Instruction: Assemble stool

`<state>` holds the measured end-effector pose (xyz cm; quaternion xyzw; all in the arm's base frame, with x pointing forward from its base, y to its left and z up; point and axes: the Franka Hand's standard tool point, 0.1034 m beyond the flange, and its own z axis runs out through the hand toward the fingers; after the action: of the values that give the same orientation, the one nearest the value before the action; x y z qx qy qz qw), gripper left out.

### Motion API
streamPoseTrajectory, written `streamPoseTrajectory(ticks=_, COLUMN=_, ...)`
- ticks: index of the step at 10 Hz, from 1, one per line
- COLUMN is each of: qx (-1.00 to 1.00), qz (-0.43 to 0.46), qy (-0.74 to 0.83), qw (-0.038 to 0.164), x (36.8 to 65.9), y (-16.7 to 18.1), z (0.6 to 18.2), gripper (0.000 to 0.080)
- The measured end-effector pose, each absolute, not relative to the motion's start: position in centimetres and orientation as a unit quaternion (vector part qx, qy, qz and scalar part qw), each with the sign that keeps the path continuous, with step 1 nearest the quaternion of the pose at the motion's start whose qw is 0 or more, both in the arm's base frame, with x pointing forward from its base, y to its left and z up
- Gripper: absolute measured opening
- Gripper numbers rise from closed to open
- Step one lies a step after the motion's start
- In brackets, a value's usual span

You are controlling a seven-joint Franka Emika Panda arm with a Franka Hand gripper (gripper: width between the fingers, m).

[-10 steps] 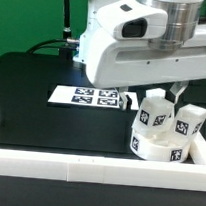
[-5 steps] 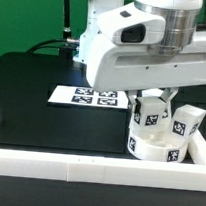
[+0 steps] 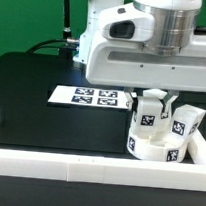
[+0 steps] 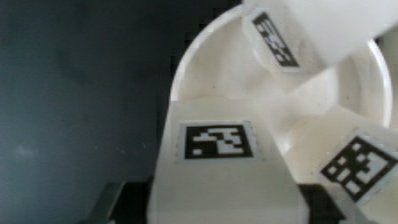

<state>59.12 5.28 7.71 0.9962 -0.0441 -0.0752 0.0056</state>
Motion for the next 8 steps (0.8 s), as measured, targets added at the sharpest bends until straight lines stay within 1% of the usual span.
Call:
streamPoseTrajectory(ticks=2, qx=0.976, qz=-0.068, qy=-0.207, qw=0.015, x=59.16, y=5.51, z=7.66, gripper=0.0335)
streamPoseTrajectory(ticks=5, qx=0.911, qz=-0.058, qy=-0.408, qw=0.014, x=59.44, y=6.03, z=7.66, gripper=0.0337)
streamPoseTrajectory(ticks=8, qx=0.825, qz=-0.053, qy=-0.562, qw=0.023, x=59.54, y=6.02, z=7.72, gripper=0.0337)
